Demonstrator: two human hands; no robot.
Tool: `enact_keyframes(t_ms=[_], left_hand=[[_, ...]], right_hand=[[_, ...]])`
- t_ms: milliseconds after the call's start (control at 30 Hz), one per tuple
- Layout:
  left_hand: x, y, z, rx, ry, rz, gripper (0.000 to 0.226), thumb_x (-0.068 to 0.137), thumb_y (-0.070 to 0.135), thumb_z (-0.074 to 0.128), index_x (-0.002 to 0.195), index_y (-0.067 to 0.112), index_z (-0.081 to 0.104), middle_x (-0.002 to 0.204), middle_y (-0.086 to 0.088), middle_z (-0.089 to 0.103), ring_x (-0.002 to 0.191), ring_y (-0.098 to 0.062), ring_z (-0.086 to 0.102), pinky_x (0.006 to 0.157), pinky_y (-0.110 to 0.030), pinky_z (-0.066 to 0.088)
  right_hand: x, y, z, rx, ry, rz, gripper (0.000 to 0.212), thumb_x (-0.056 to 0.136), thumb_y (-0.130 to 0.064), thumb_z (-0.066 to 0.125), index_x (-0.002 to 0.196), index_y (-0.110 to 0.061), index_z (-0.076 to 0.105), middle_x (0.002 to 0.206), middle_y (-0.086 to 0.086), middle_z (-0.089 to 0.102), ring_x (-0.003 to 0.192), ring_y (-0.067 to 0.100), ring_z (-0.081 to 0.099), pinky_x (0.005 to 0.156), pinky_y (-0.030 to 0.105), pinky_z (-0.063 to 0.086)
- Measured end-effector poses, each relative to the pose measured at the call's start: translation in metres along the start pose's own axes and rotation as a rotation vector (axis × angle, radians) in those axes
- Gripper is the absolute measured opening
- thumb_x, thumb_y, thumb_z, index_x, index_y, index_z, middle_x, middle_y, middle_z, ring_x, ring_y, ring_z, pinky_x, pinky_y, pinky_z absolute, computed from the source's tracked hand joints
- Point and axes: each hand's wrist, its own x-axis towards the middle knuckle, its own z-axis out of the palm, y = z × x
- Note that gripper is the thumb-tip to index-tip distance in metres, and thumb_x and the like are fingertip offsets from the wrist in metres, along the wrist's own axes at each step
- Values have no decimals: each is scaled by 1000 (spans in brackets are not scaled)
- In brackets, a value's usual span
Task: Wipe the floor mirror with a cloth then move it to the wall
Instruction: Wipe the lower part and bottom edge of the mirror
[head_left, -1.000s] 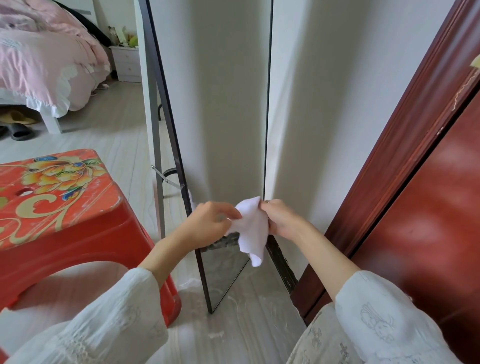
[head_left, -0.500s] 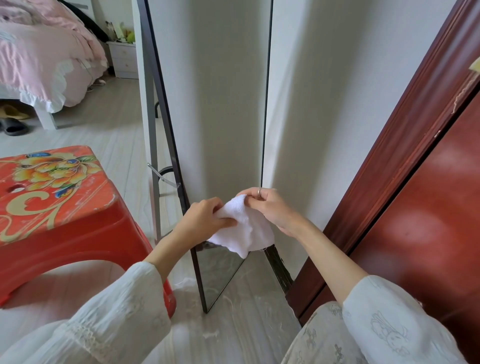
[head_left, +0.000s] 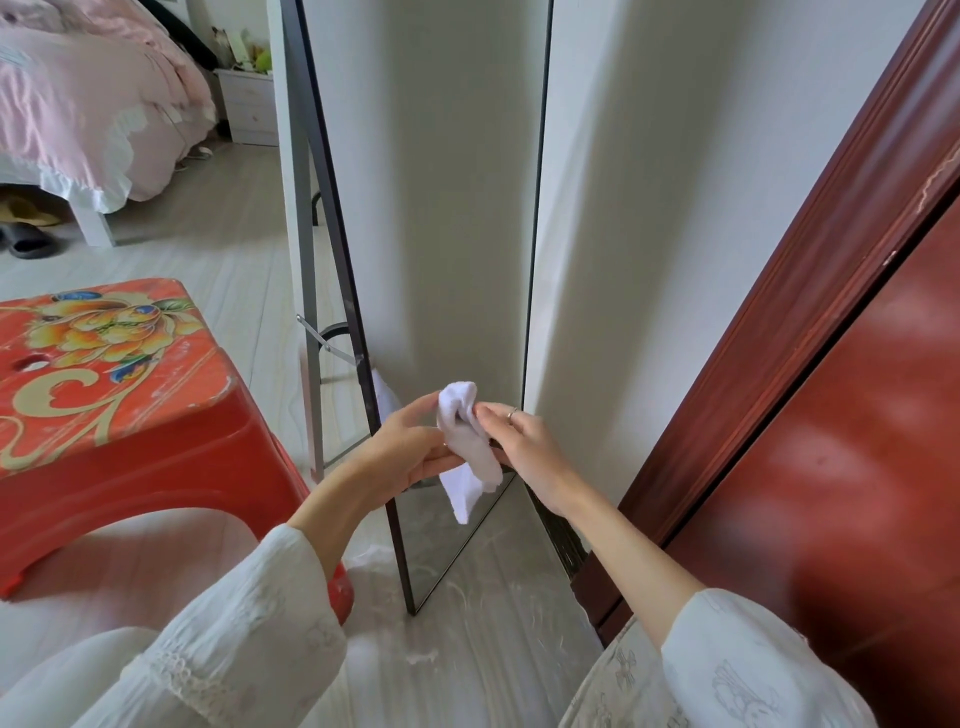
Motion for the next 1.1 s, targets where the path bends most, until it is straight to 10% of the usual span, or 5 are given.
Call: enact_keyframes(t_ms=[300,467,633,1100], left_hand=[[13,-5,-1,758,312,131,39,76,29,71,112,19,59,80,0,52,73,-12,48,65,-24,38],[11,-1,4,824,309,168,25,78,30,70,74,13,51,74,3,46,69,-15,45,57,-22,34],[8,2,11,748,330,193,30,83,36,63,86,12,45,80,0,56,72,-18,54,62,-29,46],[5,-12,11,1079,336,593,24,84,-5,50,99,12,58,110,-6,43,93,-25,51,73,-37,52]], right_hand=[[-3,7,-11,425,-114,165,41,99,-28,33,117,-4,61,110,12,68,94,18,66,79,26,52],[-4,8,-12,448,-106,200,40,98,-36,38,106,-8,65,91,7,70,78,13,67,67,21,50],[-7,7,-8,415,-290,243,52,91,-55,38,121,-20,61,119,5,65,114,19,59,101,34,42],[1,6,-12,845,-218,337,64,94,-55,32,127,-4,53,126,19,58,117,29,57,95,39,47]])
